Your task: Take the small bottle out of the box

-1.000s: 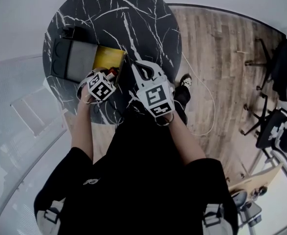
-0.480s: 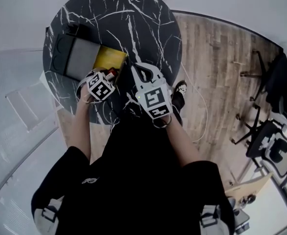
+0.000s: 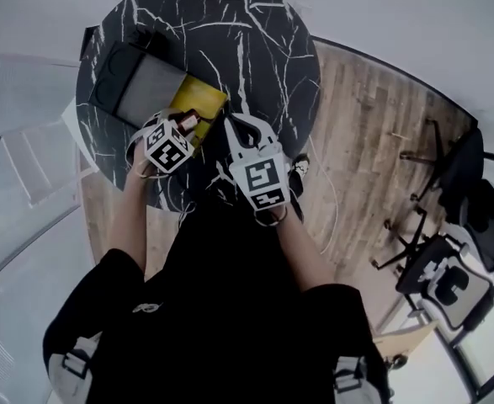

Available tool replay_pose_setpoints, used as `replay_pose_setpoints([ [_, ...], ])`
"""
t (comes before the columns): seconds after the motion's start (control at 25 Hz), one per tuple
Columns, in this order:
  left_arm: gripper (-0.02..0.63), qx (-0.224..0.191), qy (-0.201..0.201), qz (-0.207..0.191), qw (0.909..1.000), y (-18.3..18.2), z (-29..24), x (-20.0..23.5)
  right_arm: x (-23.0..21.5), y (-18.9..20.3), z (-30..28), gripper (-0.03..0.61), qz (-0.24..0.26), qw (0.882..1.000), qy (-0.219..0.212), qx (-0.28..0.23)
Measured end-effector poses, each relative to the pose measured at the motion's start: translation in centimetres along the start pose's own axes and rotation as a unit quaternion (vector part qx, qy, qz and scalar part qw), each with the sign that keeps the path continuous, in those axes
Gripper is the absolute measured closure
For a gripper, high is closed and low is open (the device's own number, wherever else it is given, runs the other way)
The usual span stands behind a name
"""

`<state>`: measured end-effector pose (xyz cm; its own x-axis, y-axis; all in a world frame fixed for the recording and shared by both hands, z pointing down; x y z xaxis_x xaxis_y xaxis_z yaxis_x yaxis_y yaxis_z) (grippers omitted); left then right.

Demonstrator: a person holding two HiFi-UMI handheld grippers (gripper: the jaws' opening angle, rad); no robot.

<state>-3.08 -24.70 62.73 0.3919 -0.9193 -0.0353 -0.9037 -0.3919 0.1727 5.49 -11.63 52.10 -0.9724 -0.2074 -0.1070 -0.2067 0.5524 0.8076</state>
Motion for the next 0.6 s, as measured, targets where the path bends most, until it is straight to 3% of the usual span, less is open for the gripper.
replay_pose_setpoints([
  [0.32,0.41,-0.056,0.004,0.061,0.9965,0.4,1.9,0.5,1.4,-1.3,-0.8,0.583,0.02,1.0,-0.017,0.0],
  [0.6,0.41,-0.102,-0.017,0.126,0.9867,0.3,3.5,0.7,1.5,-2.1,-1.2,0.583,0.035,0.999,-0.04,-0.002],
])
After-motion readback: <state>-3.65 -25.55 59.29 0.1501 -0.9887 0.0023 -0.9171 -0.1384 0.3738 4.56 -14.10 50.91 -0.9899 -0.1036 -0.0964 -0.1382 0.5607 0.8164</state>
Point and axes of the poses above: the fingertips, and each gripper's own axes: z backward along the fingers, x to its left, y out of its underside, the point moved 6 cm from there along z, backward along the fingers, and after that the axes turned 7 degrees about x, right-handed, at the moved point
